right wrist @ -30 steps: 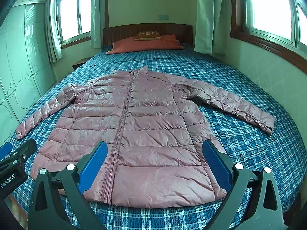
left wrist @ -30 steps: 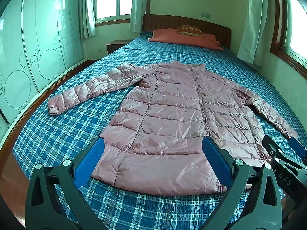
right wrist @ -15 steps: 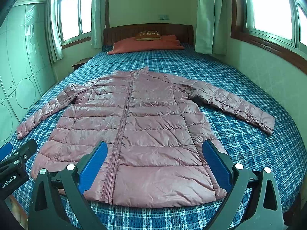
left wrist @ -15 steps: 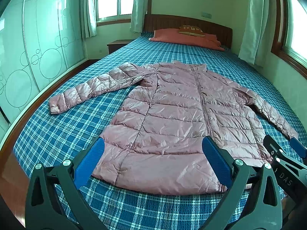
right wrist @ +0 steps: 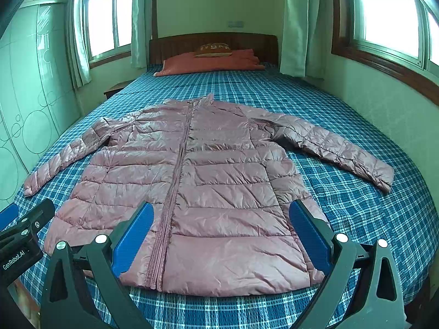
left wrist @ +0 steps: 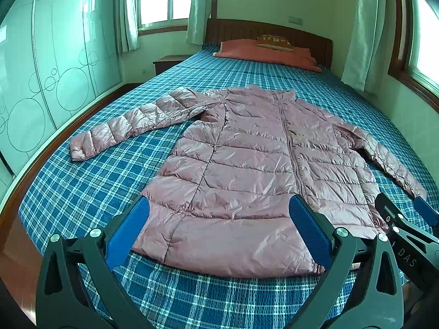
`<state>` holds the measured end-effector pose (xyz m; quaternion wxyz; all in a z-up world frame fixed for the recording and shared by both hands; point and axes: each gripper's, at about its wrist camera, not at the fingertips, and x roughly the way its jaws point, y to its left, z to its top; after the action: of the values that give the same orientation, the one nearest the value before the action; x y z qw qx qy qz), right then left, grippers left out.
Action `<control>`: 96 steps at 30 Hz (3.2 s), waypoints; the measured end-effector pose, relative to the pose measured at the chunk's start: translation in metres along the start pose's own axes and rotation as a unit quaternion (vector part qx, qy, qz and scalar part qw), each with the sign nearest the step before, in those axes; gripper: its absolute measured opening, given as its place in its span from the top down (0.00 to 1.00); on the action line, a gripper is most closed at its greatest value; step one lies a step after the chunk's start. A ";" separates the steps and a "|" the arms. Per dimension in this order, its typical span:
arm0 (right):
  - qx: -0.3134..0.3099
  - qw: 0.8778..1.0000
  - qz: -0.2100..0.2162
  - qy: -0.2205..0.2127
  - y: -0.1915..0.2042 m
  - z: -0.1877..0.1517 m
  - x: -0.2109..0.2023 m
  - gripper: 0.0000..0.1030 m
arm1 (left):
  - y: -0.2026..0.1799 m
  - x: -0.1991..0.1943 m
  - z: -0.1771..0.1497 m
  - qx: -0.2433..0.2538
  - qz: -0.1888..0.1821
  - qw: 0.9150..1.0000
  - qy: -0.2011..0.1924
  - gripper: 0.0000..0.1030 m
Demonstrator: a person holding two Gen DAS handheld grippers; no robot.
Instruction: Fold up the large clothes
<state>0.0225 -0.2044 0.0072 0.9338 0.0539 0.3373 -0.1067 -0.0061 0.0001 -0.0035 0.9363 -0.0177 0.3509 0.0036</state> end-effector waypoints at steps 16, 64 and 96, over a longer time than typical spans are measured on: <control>-0.002 1.000 0.000 -0.001 0.004 -0.002 0.000 0.05 | 0.000 0.001 -0.002 0.000 0.001 1.000 0.000 0.02; 0.481 0.876 0.020 -0.016 -0.322 -0.036 0.139 0.35 | 0.081 0.156 0.024 -0.161 0.072 0.981 0.084 0.32; 0.325 0.941 0.035 -0.087 -0.249 0.120 0.204 0.86 | 0.127 0.208 0.019 -0.121 0.227 0.959 0.117 0.21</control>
<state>0.1904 -0.5003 -0.0390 0.8943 0.3565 0.1998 -0.1821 0.1606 0.1264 -0.1292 0.8542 -0.0514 0.4494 0.2563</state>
